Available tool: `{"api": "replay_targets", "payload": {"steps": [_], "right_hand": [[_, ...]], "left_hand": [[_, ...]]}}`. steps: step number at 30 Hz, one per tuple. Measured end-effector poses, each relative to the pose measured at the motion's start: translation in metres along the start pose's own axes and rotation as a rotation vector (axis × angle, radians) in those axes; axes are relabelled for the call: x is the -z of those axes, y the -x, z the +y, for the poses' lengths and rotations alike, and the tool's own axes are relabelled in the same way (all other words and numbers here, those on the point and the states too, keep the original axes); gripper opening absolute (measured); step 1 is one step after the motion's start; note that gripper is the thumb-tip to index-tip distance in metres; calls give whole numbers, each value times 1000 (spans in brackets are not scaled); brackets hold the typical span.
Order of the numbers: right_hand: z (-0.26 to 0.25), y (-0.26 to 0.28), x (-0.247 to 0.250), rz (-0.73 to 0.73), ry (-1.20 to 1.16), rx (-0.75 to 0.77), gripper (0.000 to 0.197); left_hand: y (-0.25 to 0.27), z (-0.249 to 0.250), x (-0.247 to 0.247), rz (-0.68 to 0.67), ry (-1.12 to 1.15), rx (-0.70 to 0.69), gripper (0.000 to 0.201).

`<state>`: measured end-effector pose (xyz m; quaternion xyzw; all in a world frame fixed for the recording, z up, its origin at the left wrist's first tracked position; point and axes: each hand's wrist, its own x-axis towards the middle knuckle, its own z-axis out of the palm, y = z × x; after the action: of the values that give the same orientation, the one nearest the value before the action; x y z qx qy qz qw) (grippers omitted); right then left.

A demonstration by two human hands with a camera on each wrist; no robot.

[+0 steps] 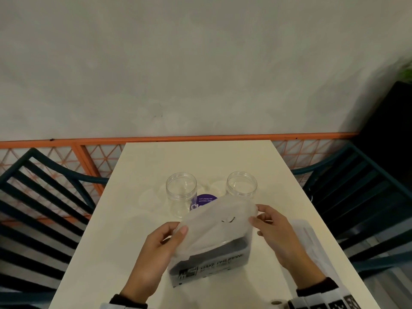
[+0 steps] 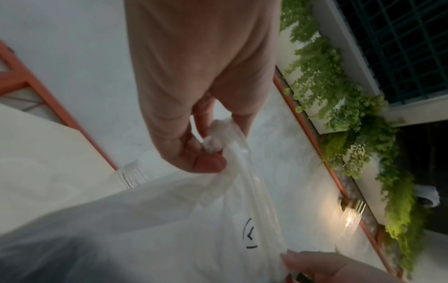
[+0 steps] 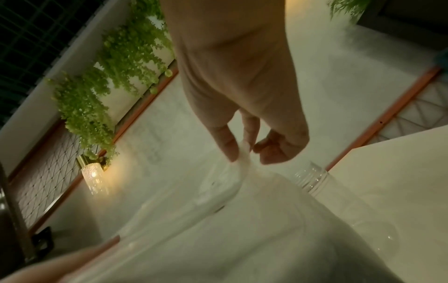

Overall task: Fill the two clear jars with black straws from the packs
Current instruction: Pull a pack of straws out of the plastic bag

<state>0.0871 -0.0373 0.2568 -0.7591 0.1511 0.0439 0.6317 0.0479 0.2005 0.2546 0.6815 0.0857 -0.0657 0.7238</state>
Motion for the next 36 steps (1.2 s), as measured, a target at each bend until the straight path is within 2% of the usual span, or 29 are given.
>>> {"api": "replay_targets", "payload": {"steps": [2, 4, 9, 14, 16, 18, 20, 21, 24, 26, 28, 31, 33, 36], "right_hand": [[3, 0, -4, 43, 25, 10, 24], [5, -1, -7, 57, 8, -12, 24], [1, 1, -7, -39, -170, -113, 26], [-6, 13, -6, -226, -312, -127, 27], [-10, 16, -3, -292, -405, -132, 24], [-12, 17, -3, -334, -404, -111, 12], [-9, 13, -6, -271, -308, -92, 24], [-5, 10, -9, -191, -273, -83, 28], [-1, 1, -19, 8, -205, -64, 21], [3, -4, -19, 12, -213, -64, 17], [4, -5, -13, -48, -325, -81, 17], [5, -3, 3, -215, -513, -127, 22], [7, 0, 9, -359, -496, -142, 27], [7, 4, 4, -457, -332, -130, 31]], "left_hand": [[0, 1, -3, -34, 152, 33, 24], [-1, 1, 0, -50, 294, 66, 25], [-4, -5, 7, -80, 445, 87, 25], [-7, -16, 6, -53, 329, 109, 34], [-5, -18, 3, -41, 210, 53, 34], [-2, -15, -3, -34, 59, -9, 33], [0, -12, -10, -28, -62, -78, 33], [1, -11, -13, -34, -90, -104, 33], [1, -11, -16, -86, -142, -150, 36], [1, -11, -11, -112, -140, -117, 36], [-2, -14, -4, -70, -58, -56, 36], [-9, -20, 12, 155, -63, -33, 21], [-12, -16, 18, 258, -135, -76, 16], [-12, -10, 15, 251, -112, -70, 12]]}}
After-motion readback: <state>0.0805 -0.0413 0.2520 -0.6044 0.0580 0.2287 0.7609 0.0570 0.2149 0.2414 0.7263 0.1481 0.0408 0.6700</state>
